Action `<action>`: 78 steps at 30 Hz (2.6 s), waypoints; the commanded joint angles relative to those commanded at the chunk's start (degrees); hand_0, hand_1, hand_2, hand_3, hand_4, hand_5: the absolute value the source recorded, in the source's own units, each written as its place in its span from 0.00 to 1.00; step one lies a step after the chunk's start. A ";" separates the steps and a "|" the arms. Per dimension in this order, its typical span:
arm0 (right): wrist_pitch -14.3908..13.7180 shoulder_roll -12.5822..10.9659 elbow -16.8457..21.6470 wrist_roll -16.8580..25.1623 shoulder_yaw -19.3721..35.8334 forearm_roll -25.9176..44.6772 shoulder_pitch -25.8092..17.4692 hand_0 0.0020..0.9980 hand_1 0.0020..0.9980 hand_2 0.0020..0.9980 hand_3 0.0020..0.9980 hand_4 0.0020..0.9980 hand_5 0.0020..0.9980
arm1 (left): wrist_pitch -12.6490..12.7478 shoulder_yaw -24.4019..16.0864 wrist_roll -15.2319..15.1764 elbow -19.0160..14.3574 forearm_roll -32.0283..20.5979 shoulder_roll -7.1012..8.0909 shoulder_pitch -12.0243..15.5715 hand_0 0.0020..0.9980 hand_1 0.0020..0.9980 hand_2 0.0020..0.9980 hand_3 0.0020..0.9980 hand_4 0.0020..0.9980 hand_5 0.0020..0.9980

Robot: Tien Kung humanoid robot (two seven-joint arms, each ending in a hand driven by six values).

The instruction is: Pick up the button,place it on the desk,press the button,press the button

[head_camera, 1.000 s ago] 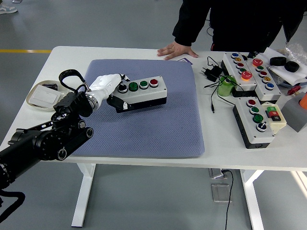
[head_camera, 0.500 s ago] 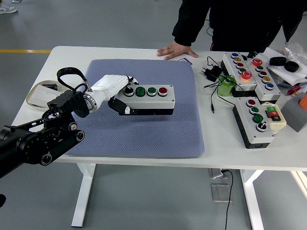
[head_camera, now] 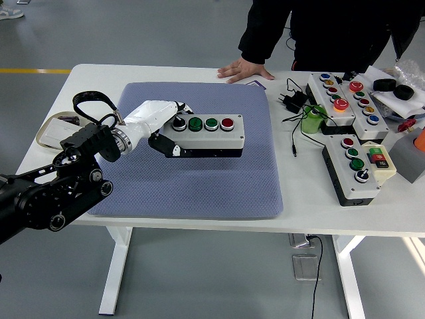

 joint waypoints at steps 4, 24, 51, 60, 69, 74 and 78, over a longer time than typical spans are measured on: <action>-0.01 0.09 0.00 -0.07 -0.04 -0.04 0.14 0.64 0.51 0.55 0.59 0.25 0.35 | -0.06 -0.16 0.04 -0.04 -0.16 -0.03 0.11 0.16 0.14 0.19 0.21 0.10 0.00; -0.13 0.01 0.00 -0.31 -0.59 0.30 -0.18 0.64 0.51 0.55 0.59 0.25 0.35 | 1.09 1.04 -0.35 4.44 -2.23 -1.60 1.05 0.18 0.15 0.19 0.22 0.13 0.00; -0.13 0.05 0.00 -0.20 -0.89 0.57 0.57 0.64 0.51 0.55 0.59 0.25 0.35 | 1.86 2.45 -2.09 10.22 -2.58 -2.65 1.32 0.28 0.32 0.35 0.31 0.23 0.00; -0.14 0.08 0.00 -0.17 -0.85 0.63 0.64 0.64 0.51 0.55 0.59 0.25 0.35 | 0.83 2.22 -2.86 11.13 -1.93 -2.67 1.18 0.30 0.35 0.39 0.32 0.25 0.00; -0.14 0.05 0.00 -0.16 -0.84 0.73 0.54 0.64 0.51 0.55 0.59 0.25 0.35 | -0.77 1.76 -3.32 10.75 -1.09 -2.49 0.79 0.57 0.62 0.61 0.45 0.36 0.00; -0.15 0.03 0.00 -0.20 -0.87 0.75 0.38 0.64 0.51 0.55 0.59 0.25 0.35 | -3.52 1.17 -3.21 10.61 -0.59 -2.51 0.95 0.64 0.68 0.68 0.50 0.33 0.00; -0.15 0.03 0.00 -0.22 -0.89 0.79 0.30 0.64 0.51 0.55 0.59 0.25 0.35 | -4.13 0.92 -3.16 10.64 -0.54 -2.58 1.10 0.64 0.68 0.68 0.50 0.33 0.00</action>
